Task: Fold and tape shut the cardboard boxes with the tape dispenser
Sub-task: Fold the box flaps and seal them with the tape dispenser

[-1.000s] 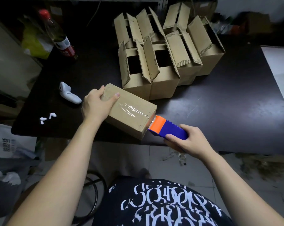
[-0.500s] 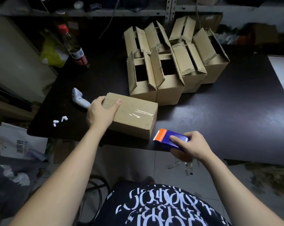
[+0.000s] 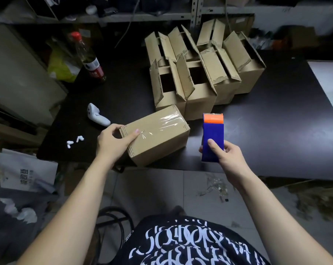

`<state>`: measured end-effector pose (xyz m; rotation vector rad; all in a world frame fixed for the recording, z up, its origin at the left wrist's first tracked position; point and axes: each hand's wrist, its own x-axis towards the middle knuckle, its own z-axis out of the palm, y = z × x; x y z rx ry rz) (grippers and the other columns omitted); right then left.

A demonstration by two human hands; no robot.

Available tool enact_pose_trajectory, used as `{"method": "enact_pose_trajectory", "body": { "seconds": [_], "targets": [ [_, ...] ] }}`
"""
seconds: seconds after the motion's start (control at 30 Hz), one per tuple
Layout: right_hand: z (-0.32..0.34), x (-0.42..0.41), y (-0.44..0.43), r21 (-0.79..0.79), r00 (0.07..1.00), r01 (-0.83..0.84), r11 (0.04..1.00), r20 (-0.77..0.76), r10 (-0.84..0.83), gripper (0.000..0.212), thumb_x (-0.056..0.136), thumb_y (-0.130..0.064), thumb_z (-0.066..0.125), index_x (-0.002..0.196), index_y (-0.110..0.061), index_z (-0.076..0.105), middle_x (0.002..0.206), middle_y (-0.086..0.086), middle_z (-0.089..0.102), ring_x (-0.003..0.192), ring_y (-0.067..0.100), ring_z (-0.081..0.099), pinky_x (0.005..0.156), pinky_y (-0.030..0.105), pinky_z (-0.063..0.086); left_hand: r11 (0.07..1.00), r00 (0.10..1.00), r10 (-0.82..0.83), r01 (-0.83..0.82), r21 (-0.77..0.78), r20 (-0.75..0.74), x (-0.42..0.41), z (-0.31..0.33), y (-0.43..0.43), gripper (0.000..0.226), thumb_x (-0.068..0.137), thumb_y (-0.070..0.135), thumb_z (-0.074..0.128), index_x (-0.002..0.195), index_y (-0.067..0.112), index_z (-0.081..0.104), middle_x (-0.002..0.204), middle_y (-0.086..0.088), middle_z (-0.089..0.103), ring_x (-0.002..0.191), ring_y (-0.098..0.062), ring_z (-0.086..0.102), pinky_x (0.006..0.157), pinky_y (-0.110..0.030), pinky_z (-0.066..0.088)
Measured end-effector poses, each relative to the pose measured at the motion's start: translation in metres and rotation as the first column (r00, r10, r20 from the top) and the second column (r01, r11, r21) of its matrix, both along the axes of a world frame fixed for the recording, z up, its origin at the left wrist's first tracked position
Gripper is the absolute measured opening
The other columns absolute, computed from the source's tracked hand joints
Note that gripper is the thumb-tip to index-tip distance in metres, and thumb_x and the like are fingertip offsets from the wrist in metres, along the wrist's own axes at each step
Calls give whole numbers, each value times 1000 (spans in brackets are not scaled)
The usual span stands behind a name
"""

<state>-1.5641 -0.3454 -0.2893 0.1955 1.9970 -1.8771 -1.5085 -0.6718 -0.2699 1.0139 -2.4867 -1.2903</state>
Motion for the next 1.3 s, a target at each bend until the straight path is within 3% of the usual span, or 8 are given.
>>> {"method": "enact_pose_trajectory", "body": {
  "seconds": [0.27,0.47,0.6,0.83,0.97,1.07,1.13,1.3],
  "targets": [
    [27,28,-21,-368,922,332,868,320,-217,23,101,-31,62,110,-10,64,75,6,70,63,14,67,67,28,59,999,998,40,-38,-37,56,22,1,30,57,66,70,83,86,21,61,87,10,66,90,-18,62,72,-31,44],
    [33,54,-27,-371,906,386,844,326,-271,39,93,-52,65,106,-15,66,67,1,56,49,8,53,51,21,52,997,997,19,-14,-73,71,33,1,58,67,65,81,76,82,18,57,83,6,63,84,-20,60,65,-32,43],
    [41,74,-21,-424,899,408,808,338,-277,47,81,-55,69,104,-15,67,57,-1,55,48,8,50,52,19,50,998,994,-24,30,-52,111,34,4,80,71,68,82,73,82,14,56,80,4,60,76,-18,58,58,-31,41],
    [36,85,1,-503,917,371,780,332,-222,58,82,-65,63,110,-14,64,51,-2,49,44,9,47,52,21,49,993,987,-116,117,2,111,29,4,108,59,85,71,66,90,13,60,88,1,63,80,-18,54,56,-28,33],
    [34,73,14,-358,954,282,890,204,-220,66,75,-70,67,104,-11,64,53,-1,52,48,11,49,64,30,47,977,970,-203,193,87,135,28,4,116,51,86,68,68,92,17,66,90,4,67,93,-21,63,69,-31,45],
    [41,63,25,-98,989,124,987,-69,-131,55,81,-66,76,87,-12,65,68,0,64,64,12,58,64,27,48,980,967,-175,190,-63,187,25,15,119,46,85,67,68,94,22,69,90,9,68,91,-17,62,74,-30,46],
    [50,57,32,1,980,29,1000,-199,-28,47,89,-48,77,93,-2,65,73,11,66,66,14,59,59,27,49,979,989,-113,127,-161,93,20,28,124,36,86,61,70,90,25,71,89,10,70,88,-14,64,76,-30,51],
    [59,38,49,157,948,-89,984,-288,132,40,80,-30,88,90,-1,61,64,7,63,53,19,62,52,39,52,919,938,-267,317,234,-221,-10,83,154,28,101,44,60,105,21,76,96,8,74,94,-6,68,75,-24,49]
  ]
}}
